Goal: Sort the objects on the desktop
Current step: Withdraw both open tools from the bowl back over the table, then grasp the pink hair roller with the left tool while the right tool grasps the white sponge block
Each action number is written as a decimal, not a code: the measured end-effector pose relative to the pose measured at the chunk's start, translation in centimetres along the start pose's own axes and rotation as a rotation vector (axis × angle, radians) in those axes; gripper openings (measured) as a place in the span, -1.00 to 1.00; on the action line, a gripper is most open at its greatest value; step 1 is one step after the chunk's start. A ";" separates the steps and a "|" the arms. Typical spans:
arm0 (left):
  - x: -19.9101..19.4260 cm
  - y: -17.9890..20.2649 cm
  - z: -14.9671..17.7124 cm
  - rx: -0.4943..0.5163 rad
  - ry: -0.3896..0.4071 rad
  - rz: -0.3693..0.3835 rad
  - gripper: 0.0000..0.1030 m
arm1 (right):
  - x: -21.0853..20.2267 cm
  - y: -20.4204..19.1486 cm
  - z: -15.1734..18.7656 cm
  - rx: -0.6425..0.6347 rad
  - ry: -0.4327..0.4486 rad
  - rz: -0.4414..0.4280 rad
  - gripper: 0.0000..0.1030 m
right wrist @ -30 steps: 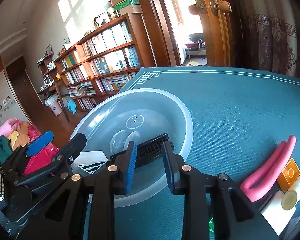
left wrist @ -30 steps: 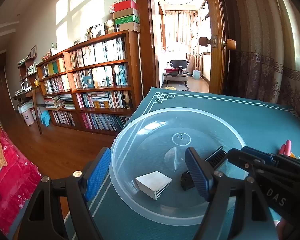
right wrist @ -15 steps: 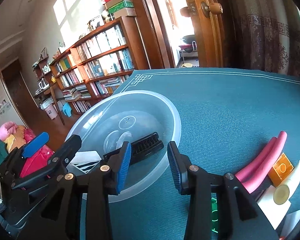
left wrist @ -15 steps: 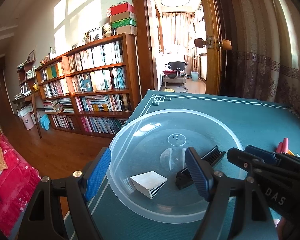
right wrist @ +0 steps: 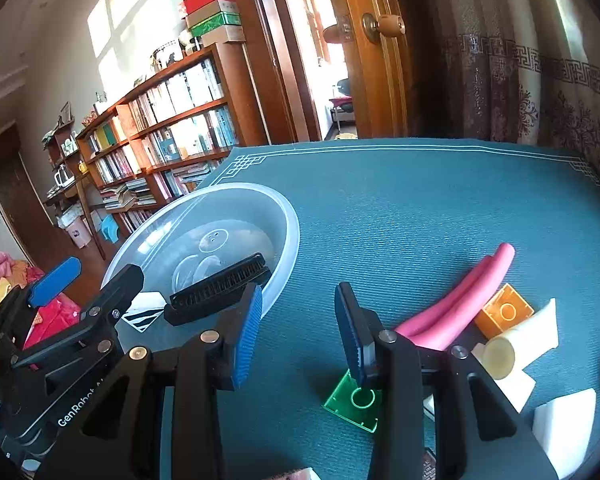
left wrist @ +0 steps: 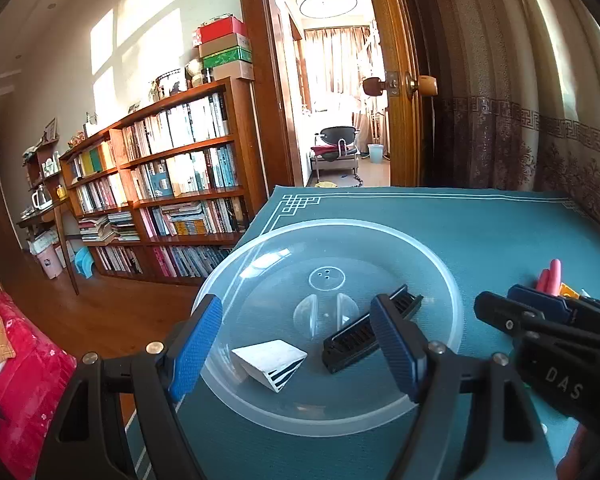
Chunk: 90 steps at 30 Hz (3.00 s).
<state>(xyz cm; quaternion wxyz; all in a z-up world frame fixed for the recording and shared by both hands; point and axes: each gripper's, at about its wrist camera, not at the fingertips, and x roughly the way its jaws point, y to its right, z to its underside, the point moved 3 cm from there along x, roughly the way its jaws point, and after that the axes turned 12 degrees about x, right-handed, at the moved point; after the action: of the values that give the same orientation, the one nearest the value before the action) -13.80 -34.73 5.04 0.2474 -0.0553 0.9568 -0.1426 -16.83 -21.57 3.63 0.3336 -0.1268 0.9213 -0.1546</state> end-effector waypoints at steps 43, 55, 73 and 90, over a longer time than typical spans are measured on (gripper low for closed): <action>-3.5 5.8 -0.2 -0.012 0.049 0.482 0.67 | -13.3 13.7 4.3 0.158 0.152 0.236 0.38; -5.1 7.6 1.6 0.037 0.007 0.521 0.67 | -13.9 15.5 5.3 0.193 0.127 0.240 0.38; -4.6 9.8 4.1 0.145 -0.113 0.542 0.67 | -11.4 16.0 5.7 0.205 0.015 0.278 0.38; -4.2 11.4 5.5 0.237 -0.178 0.569 0.08 | -10.8 15.8 5.2 0.182 0.018 0.305 0.38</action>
<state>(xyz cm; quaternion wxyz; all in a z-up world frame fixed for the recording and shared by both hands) -7.88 -24.46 -1.08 0.3647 0.2315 0.8852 -0.1728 -7.43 -4.40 0.25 0.3550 0.0464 0.9149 -0.1863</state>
